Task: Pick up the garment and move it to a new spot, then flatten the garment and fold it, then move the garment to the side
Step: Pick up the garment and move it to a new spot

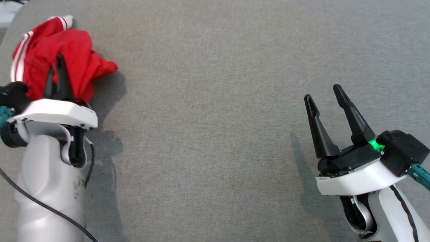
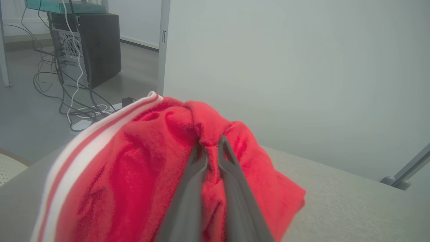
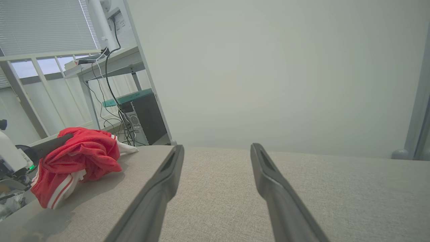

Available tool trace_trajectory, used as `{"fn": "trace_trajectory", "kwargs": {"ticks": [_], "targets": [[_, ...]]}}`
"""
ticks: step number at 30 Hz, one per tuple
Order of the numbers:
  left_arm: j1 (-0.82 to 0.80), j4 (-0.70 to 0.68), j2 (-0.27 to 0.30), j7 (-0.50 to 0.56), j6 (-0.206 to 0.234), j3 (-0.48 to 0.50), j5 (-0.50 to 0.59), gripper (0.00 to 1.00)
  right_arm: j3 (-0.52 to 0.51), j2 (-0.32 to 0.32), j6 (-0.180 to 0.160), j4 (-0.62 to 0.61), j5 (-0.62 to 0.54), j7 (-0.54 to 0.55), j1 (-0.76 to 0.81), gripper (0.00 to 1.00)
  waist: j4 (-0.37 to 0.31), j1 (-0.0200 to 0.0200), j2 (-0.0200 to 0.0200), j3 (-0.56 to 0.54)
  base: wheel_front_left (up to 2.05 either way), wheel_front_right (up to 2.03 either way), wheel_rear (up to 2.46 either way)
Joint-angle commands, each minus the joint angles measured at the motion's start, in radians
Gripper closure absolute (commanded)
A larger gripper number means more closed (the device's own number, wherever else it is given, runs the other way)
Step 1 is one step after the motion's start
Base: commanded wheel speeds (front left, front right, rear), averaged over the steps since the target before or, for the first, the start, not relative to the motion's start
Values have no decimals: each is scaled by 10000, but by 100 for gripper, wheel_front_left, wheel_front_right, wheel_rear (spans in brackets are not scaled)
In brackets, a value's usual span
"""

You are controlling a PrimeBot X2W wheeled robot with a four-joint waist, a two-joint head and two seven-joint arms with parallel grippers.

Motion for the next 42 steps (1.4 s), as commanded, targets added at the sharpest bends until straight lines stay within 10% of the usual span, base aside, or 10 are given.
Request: {"fn": "trace_trajectory", "kwargs": {"ticks": [1,24,42], "targets": [[207,-444,308,-86,-69,33,93,100,130,106,0,-232,137,-61,216,0,-334,0,0,-420,0,0,0],[1549,-2010,-329,636,-73,-3821,-1283,100,-299,757,0,-528,258,-61,1333,0,-2654,0,0,-1998,0,0,0],[952,-350,-366,422,960,-7610,-3083,100,-98,915,0,-541,340,-61,1346,0,-3993,0,0,-1972,0,0,0]]}}
